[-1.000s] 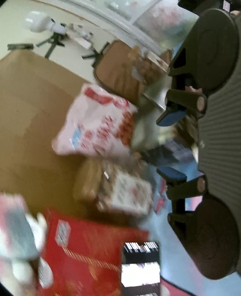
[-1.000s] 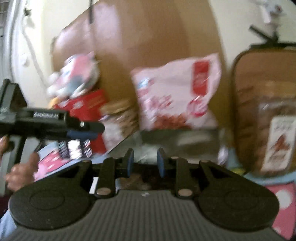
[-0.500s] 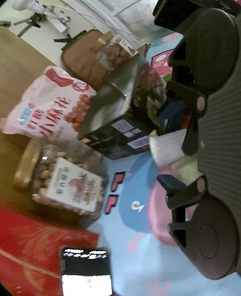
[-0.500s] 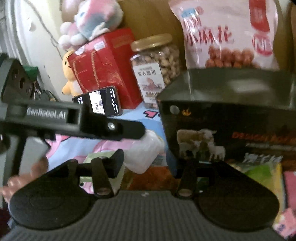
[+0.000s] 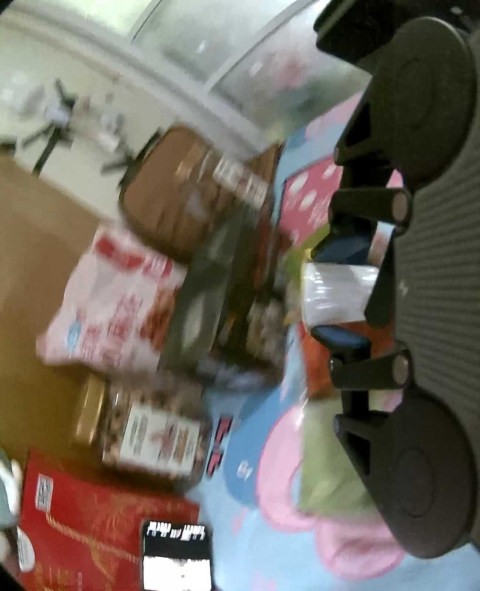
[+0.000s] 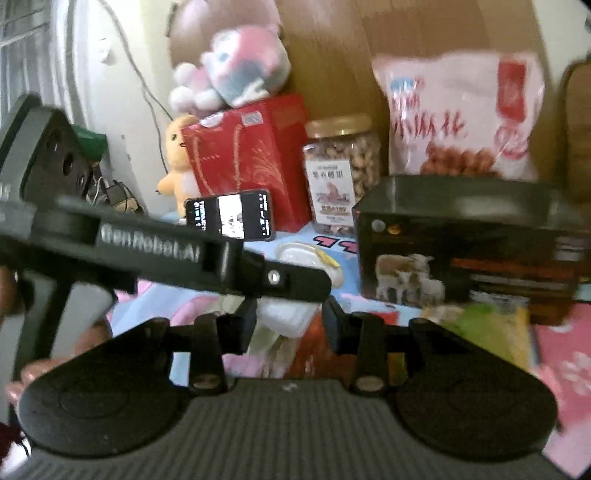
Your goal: Organize snacks
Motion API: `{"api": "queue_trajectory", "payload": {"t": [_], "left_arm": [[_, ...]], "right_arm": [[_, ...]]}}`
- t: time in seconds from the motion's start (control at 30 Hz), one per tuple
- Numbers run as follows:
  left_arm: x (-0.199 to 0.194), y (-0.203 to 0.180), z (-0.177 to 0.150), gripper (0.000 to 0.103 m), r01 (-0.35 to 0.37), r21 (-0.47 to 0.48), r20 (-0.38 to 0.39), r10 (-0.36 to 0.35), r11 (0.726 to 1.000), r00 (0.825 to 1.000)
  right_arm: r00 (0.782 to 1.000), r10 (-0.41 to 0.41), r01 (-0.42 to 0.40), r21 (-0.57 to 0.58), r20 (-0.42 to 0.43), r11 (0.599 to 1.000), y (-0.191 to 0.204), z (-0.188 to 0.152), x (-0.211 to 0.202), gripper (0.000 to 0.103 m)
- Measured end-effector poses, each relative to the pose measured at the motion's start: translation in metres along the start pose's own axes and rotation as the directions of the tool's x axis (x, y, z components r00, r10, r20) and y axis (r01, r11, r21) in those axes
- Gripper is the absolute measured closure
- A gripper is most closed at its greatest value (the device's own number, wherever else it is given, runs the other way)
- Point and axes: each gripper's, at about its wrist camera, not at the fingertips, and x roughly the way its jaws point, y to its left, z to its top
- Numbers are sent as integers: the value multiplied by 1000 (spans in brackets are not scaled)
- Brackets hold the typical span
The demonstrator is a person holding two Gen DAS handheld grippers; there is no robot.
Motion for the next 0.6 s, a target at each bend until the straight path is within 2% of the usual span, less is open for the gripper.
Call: {"api": "queue_trajectory", "payload": {"t": [0.17, 0.27, 0.33, 0.43, 0.53, 0.6], "left_arm": [[22, -30, -34, 65, 42, 35, -116, -37, 999, 993], [34, -37, -49, 65, 68, 23, -182, -63, 997, 981], [36, -41, -55, 66, 57, 34, -193, -49, 998, 980], [32, -43, -62, 62, 7, 82, -177, 8, 997, 984], [32, -41, -64, 62, 10, 72, -183, 3, 997, 983], [32, -41, -63, 66, 9, 67, -186, 4, 998, 983]], "right_arm": [[998, -59, 61, 73, -28, 995, -10, -40, -48, 61], [993, -91, 99, 107, -72, 989, -14, -59, -54, 61], [992, -95, 105, 129, -82, 986, -18, -66, -57, 59], [993, -90, 97, 108, -72, 989, -15, -72, -63, 57], [993, -97, 102, 73, -65, 992, -11, -71, -59, 57], [994, -91, 96, 80, -61, 992, -15, -70, -57, 57]]}}
